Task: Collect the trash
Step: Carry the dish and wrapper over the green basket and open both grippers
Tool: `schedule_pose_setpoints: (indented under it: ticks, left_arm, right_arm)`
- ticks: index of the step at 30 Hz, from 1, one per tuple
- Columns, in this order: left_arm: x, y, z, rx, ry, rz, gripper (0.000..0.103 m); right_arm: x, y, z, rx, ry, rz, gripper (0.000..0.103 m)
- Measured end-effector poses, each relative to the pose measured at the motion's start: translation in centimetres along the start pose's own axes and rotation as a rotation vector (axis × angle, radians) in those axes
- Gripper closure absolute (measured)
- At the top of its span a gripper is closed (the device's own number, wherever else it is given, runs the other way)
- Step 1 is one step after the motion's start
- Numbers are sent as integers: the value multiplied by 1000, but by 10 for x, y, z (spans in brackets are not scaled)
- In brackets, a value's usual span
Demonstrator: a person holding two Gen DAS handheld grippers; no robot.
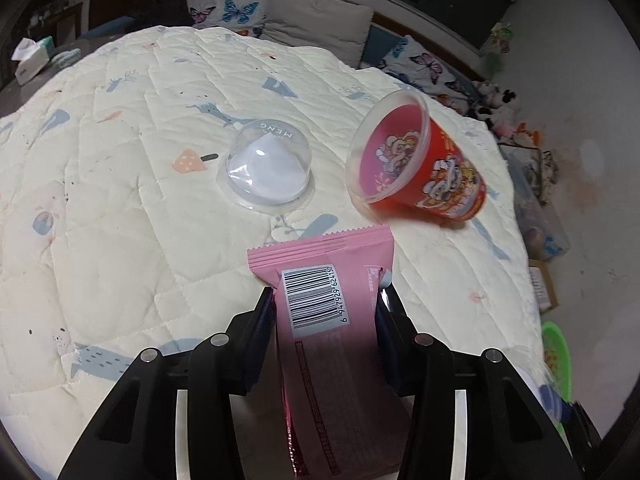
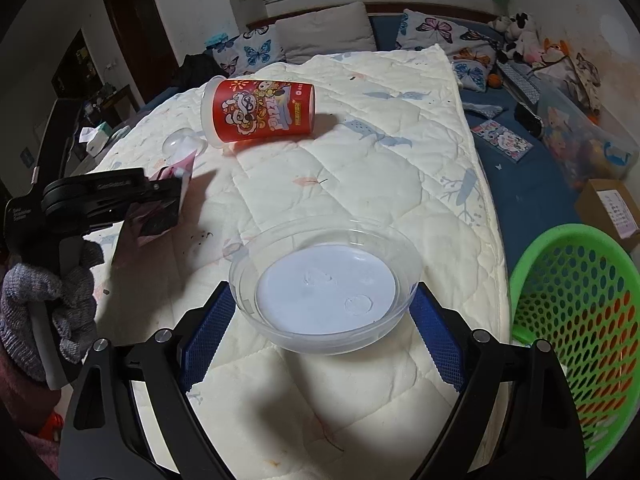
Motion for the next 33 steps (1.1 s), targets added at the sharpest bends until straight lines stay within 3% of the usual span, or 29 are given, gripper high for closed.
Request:
schedule_pose_setpoints:
  ticks: [12, 21, 33]
  left_arm:
    - [-15, 14, 30, -31, 140, -38, 59]
    - [-28, 34, 41, -23, 174, -71, 59]
    - [-97, 33, 35, 7, 253, -213, 59]
  right_arm:
    - [-5, 5, 19, -40, -14, -38, 16]
    - [-26, 8, 39, -83, -5, -86, 16]
    - [-70, 10, 74, -154, 51, -184, 19]
Point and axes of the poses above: each gripper's, at about its wrist camera, not at the fingertips, and z roughly against the way its jaws point, x to its left, y to its underside, the point moved 7 cm from there along -z, roughly the way its jaws point, and after that the axes turned 11 degrees about -z, right-handed, at the moved point
